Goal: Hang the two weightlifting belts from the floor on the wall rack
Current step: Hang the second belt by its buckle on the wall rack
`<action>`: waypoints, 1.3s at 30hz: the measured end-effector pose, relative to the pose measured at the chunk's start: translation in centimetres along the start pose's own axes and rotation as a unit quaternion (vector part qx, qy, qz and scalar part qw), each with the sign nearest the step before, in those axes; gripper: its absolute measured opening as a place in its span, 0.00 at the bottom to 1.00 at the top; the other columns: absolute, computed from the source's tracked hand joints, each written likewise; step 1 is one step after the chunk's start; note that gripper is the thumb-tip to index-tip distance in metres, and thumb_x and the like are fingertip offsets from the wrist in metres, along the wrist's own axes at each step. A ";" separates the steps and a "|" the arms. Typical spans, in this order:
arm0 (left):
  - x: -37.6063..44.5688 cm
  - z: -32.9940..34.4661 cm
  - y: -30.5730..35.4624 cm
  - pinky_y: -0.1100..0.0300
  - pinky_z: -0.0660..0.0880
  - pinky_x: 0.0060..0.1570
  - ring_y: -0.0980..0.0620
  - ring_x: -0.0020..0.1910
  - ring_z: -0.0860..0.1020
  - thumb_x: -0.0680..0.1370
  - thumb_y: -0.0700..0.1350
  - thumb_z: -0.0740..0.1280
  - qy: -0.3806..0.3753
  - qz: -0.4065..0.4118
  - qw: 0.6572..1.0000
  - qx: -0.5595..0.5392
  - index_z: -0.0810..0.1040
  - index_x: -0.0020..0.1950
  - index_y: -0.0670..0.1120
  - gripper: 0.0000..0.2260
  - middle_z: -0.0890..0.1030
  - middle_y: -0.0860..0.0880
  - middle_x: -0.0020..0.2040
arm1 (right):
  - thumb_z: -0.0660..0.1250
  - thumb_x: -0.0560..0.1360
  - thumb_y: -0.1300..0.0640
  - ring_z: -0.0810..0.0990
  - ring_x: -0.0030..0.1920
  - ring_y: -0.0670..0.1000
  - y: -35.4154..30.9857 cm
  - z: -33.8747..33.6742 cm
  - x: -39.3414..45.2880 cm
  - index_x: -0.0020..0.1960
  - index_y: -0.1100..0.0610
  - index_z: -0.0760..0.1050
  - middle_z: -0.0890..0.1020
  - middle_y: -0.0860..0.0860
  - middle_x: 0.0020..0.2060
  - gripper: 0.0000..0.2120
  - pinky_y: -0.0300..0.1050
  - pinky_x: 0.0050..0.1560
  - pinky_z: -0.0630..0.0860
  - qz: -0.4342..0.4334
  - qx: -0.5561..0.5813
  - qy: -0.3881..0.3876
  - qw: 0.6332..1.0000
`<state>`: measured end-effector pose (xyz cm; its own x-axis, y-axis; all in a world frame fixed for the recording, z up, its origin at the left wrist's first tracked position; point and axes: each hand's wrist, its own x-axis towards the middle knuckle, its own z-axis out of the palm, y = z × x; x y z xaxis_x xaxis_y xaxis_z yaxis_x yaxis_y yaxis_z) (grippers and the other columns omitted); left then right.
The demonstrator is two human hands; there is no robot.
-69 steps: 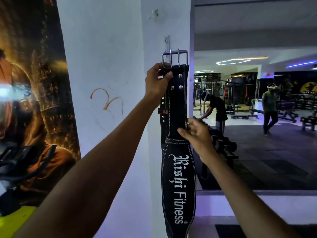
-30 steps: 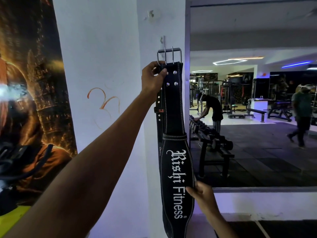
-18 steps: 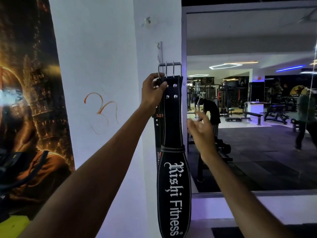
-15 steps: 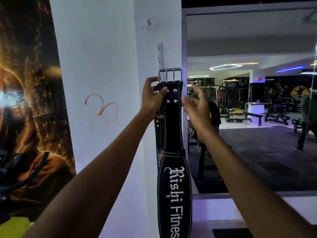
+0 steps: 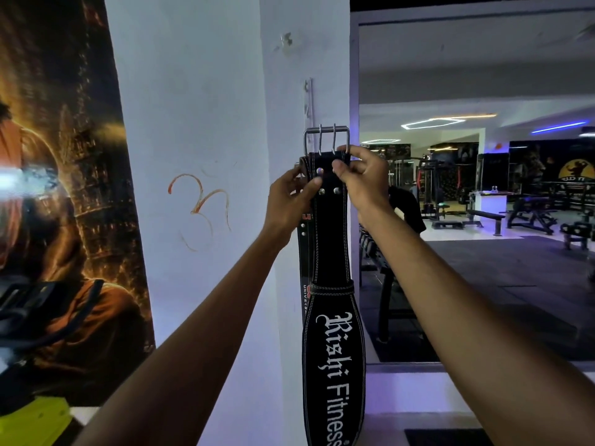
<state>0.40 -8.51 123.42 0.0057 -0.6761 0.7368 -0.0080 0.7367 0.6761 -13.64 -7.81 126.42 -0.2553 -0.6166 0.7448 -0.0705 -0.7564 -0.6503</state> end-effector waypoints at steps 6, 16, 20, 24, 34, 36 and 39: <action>-7.2 -1.2 -7.4 0.59 0.82 0.45 0.56 0.42 0.84 0.81 0.45 0.68 -0.087 -0.108 0.990 0.018 0.84 0.51 0.45 0.06 0.87 0.52 0.41 | 0.70 0.74 0.67 0.82 0.41 0.48 -0.3 -0.4 0.2 0.61 0.60 0.78 0.82 0.48 0.37 0.16 0.43 0.41 0.81 0.007 0.006 0.034 0.999; -18.8 -1.1 -16.4 0.56 0.82 0.47 0.49 0.45 0.86 0.77 0.40 0.73 -0.097 -0.220 0.970 0.029 0.85 0.49 0.40 0.04 0.88 0.41 0.48 | 0.70 0.73 0.68 0.83 0.40 0.46 0.7 -1.2 -0.1 0.61 0.61 0.78 0.84 0.55 0.43 0.16 0.38 0.45 0.82 0.012 -0.005 0.059 0.998; -18.4 -0.7 -16.0 0.63 0.78 0.41 0.56 0.38 0.82 0.77 0.42 0.73 -0.098 -0.228 0.968 0.043 0.83 0.38 0.46 0.07 0.85 0.50 0.38 | 0.70 0.74 0.68 0.83 0.39 0.44 1.7 -1.3 -1.0 0.61 0.62 0.78 0.85 0.57 0.44 0.16 0.36 0.43 0.81 0.025 -0.018 0.048 0.998; -15.4 -0.4 -13.8 0.54 0.82 0.48 0.50 0.42 0.84 0.76 0.45 0.75 -0.074 -0.193 0.978 0.028 0.84 0.48 0.37 0.10 0.87 0.41 0.42 | 0.70 0.74 0.68 0.82 0.43 0.48 2.0 -1.2 -1.8 0.62 0.63 0.77 0.83 0.54 0.42 0.17 0.33 0.40 0.79 0.033 -0.015 0.040 0.999; -19.0 -1.0 -16.2 0.40 0.80 0.59 0.39 0.53 0.85 0.71 0.48 0.76 -0.160 -0.233 0.957 0.064 0.84 0.53 0.40 0.16 0.87 0.37 0.52 | 0.70 0.74 0.68 0.82 0.42 0.45 1.6 -1.6 -2.0 0.62 0.61 0.77 0.82 0.49 0.39 0.17 0.44 0.54 0.81 0.045 -0.009 0.064 0.997; -18.7 -0.9 -15.8 0.42 0.81 0.59 0.44 0.52 0.86 0.73 0.49 0.75 -0.190 -0.228 0.951 0.085 0.85 0.52 0.42 0.13 0.87 0.40 0.51 | 0.71 0.74 0.68 0.82 0.44 0.47 2.1 -1.8 -2.4 0.62 0.62 0.77 0.82 0.51 0.42 0.18 0.46 0.55 0.81 0.057 -0.007 0.070 0.996; -16.3 -0.7 -13.9 0.51 0.81 0.52 0.56 0.46 0.83 0.77 0.54 0.69 -0.159 -0.206 0.962 0.076 0.83 0.52 0.51 0.09 0.86 0.53 0.46 | 0.70 0.74 0.68 0.81 0.44 0.46 2.9 -1.9 -3.0 0.63 0.63 0.76 0.81 0.51 0.43 0.18 0.43 0.54 0.79 0.067 0.000 0.075 0.995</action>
<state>1.15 -7.77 102.04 -0.2666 -0.8975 0.3514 -0.2169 0.4111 0.8854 -14.92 -7.69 122.01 -0.4027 -0.6731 0.6203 -0.0262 -0.6689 -0.7429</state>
